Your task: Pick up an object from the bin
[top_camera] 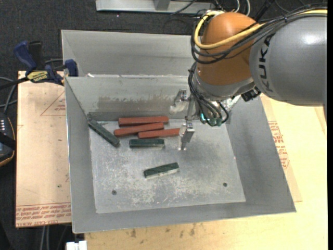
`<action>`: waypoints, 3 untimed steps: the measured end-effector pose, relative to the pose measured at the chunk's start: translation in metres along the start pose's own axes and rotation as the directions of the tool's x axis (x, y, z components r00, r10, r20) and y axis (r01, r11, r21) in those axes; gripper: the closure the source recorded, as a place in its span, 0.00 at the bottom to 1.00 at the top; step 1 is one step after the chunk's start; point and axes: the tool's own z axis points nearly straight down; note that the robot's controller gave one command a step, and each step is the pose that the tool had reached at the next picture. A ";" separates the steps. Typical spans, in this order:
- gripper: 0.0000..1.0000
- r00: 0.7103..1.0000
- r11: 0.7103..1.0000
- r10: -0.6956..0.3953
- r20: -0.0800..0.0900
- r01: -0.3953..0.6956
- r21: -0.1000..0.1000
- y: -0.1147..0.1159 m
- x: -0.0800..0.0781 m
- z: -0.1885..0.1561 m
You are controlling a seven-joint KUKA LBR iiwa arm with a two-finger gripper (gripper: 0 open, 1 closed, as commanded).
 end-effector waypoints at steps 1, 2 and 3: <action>0.00 1.000 1.000 0.001 0.008 -0.001 -0.001 0.000 -0.002 -0.004; 0.00 1.000 1.000 0.021 0.013 -0.021 -0.002 -0.005 0.013 0.048; 1.00 0.997 0.998 0.056 0.051 -0.056 -0.006 0.020 -0.012 0.124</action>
Offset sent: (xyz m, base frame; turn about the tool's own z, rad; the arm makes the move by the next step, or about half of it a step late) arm -0.0385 -0.0143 -0.1338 0.0558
